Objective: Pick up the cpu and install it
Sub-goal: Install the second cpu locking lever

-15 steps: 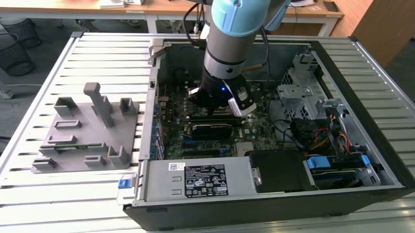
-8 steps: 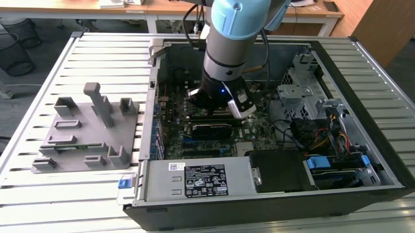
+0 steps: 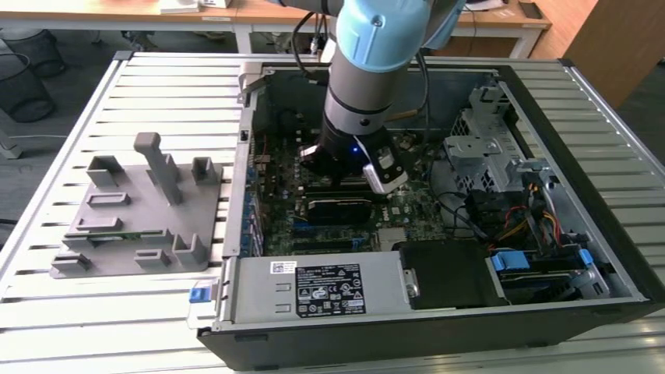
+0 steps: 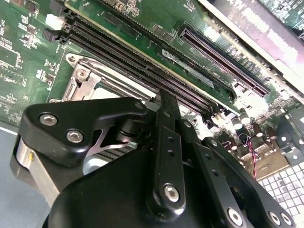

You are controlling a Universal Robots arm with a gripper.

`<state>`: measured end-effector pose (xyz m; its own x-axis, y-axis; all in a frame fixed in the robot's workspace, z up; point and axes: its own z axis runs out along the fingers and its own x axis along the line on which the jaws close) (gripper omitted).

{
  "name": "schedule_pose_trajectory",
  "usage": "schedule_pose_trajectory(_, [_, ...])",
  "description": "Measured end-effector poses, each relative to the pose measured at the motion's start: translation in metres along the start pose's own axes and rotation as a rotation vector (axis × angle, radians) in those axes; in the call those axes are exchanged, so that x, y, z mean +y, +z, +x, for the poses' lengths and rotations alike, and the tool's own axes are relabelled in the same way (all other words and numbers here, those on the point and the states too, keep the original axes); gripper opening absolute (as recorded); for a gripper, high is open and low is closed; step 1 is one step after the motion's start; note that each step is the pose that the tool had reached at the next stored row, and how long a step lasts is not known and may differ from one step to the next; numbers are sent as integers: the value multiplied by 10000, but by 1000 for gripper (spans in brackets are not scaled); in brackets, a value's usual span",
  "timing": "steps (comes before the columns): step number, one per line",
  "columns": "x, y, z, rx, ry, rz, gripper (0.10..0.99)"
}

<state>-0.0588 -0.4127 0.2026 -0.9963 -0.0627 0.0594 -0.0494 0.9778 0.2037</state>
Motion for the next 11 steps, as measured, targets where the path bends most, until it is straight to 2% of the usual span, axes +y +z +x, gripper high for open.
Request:
schedule_pose_trajectory(5, [-9, 14, 11, -8, -10, -135, 106])
schedule_pose_trajectory(8, [-18, 14, 22, -17, -23, -306, 106])
schedule_pose_trajectory(11, [-27, 16, 29, -19, -26, -336, 106])
